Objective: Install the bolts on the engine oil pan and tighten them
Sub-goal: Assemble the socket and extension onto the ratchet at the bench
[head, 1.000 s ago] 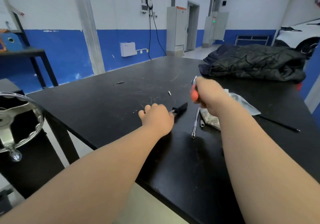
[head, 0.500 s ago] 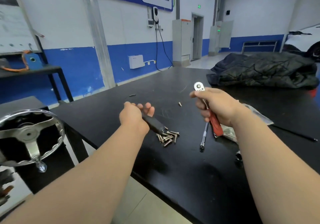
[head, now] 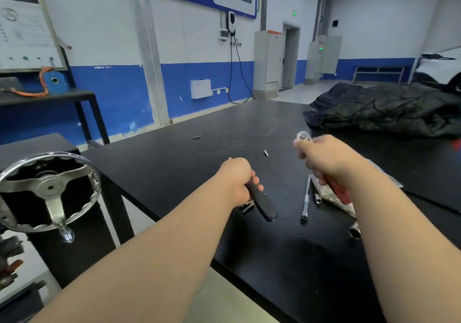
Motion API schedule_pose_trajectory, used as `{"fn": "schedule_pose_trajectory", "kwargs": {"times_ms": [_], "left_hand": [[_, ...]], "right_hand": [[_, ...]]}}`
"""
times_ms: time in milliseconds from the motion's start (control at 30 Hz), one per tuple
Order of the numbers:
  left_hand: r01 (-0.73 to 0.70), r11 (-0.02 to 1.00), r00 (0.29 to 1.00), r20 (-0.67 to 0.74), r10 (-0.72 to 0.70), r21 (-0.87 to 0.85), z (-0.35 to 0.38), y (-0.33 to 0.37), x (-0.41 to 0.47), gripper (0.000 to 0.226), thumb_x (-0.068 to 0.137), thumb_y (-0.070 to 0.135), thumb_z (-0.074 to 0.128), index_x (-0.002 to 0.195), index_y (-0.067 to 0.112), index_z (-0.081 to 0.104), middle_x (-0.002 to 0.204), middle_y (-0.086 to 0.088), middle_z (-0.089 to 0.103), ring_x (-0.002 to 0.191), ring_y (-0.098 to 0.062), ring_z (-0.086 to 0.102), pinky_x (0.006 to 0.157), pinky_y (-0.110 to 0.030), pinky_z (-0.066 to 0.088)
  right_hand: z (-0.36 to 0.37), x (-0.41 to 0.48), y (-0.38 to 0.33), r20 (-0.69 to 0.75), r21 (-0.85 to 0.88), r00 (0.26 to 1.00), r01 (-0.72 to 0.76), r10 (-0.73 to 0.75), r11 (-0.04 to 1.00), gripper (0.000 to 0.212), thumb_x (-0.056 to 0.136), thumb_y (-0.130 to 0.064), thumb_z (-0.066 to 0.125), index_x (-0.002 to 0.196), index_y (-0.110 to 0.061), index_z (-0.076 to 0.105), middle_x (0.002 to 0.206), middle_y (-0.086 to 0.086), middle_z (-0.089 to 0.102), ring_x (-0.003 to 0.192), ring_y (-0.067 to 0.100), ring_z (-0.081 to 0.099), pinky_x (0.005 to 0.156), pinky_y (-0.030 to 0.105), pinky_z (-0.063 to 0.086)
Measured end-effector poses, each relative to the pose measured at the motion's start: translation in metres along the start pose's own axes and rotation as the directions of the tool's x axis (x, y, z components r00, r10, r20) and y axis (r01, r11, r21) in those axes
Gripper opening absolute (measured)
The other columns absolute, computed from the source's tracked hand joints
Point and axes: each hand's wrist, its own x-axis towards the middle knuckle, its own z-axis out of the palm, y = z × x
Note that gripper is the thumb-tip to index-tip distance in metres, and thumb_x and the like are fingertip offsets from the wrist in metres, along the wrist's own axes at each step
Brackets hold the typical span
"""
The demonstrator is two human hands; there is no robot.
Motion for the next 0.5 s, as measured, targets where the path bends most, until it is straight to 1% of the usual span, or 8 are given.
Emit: {"fn": "schedule_pose_trajectory", "kwargs": {"times_ms": [67,133,233,333,367,400,433,500], "left_hand": [[0.011,0.993,0.999,0.047,-0.017,0.114,0.022,-0.006,-0.006,0.019,0.094,0.004,0.027,0.085,0.010,0.043,0.070,-0.007,0.041,0.051,-0.018,0.035,0.053,-0.030,0.041],[-0.016,0.976,0.997,0.077,0.000,0.215,0.037,-0.010,-0.006,0.021,0.094,0.001,0.029,0.078,0.010,0.040,0.072,-0.007,0.041,0.053,-0.018,0.035,0.052,-0.029,0.040],[-0.149,0.903,0.984,0.149,0.095,0.403,0.060,-0.011,0.003,0.018,0.096,0.002,0.035,0.100,0.004,0.052,0.077,-0.009,0.049,0.055,-0.015,0.041,0.050,-0.025,0.041],[-0.318,0.787,0.946,0.229,0.229,0.529,0.077,-0.015,0.018,0.048,0.094,0.002,0.037,0.142,0.001,0.032,0.129,-0.022,0.052,0.071,-0.016,0.049,0.060,-0.024,0.044],[-0.373,0.732,0.926,0.282,0.252,0.570,0.079,-0.019,0.020,0.055,0.094,0.003,0.037,0.147,0.004,0.024,0.139,-0.020,0.044,0.079,-0.011,0.028,0.066,-0.026,0.043],[-0.429,0.664,0.901,0.340,0.269,0.612,0.079,-0.025,0.021,0.059,0.093,0.005,0.038,0.150,0.008,0.020,0.143,-0.015,0.040,0.119,-0.021,0.045,0.071,-0.027,0.043],[-0.484,0.595,0.873,0.392,0.288,0.641,0.078,-0.033,0.022,0.062,0.093,0.006,0.039,0.151,0.012,0.020,0.142,-0.010,0.041,0.102,-0.015,0.050,0.077,-0.027,0.043],[-0.571,0.412,0.816,0.432,0.385,0.710,0.071,-0.048,0.026,0.058,0.094,0.010,0.041,0.149,0.015,0.027,0.144,-0.009,0.038,0.119,-0.021,0.046,0.097,-0.030,0.038]], "right_hand": [[-0.005,-0.001,0.018,0.024,-0.476,0.988,-0.122,0.151,0.871,0.041,0.085,-0.040,0.058,0.068,-0.003,0.057,0.035,0.001,0.049,0.026,0.020,0.042,0.044,0.022,0.036],[0.002,-0.003,0.029,0.036,-0.661,0.963,-0.177,0.266,0.729,0.035,0.084,-0.036,0.059,0.062,-0.009,0.057,0.042,0.004,0.058,0.033,0.019,0.054,0.047,0.022,0.042],[0.013,0.007,0.037,-0.034,-0.731,0.965,-0.200,0.258,0.652,0.030,0.084,-0.036,0.060,0.065,-0.016,0.047,0.072,0.005,0.061,0.075,0.025,0.065,0.068,0.028,0.049],[0.016,0.013,0.043,-0.102,-0.722,0.973,-0.216,0.208,0.657,0.026,0.083,-0.035,0.062,0.070,-0.016,0.050,0.069,0.003,0.050,0.068,0.024,0.053,0.064,0.029,0.042],[0.017,0.014,0.044,-0.092,-0.724,0.973,-0.212,0.213,0.657,0.020,0.083,-0.031,0.063,0.077,-0.013,0.055,0.070,0.003,0.050,0.065,0.022,0.050,0.063,0.029,0.041],[0.017,0.014,0.043,-0.070,-0.733,0.973,-0.201,0.221,0.650,0.016,0.084,-0.026,0.063,0.086,-0.011,0.060,0.073,0.004,0.053,0.065,0.021,0.049,0.063,0.030,0.042],[0.018,0.014,0.043,-0.049,-0.740,0.974,-0.183,0.220,0.647,0.015,0.084,-0.021,0.062,0.094,-0.010,0.061,0.078,0.004,0.056,0.068,0.021,0.050,0.065,0.031,0.042],[0.021,0.014,0.040,-0.025,-0.739,0.983,-0.139,0.180,0.659,0.019,0.085,-0.015,0.058,0.103,-0.011,0.060,0.088,0.004,0.059,0.076,0.022,0.049,0.068,0.031,0.043]]}}
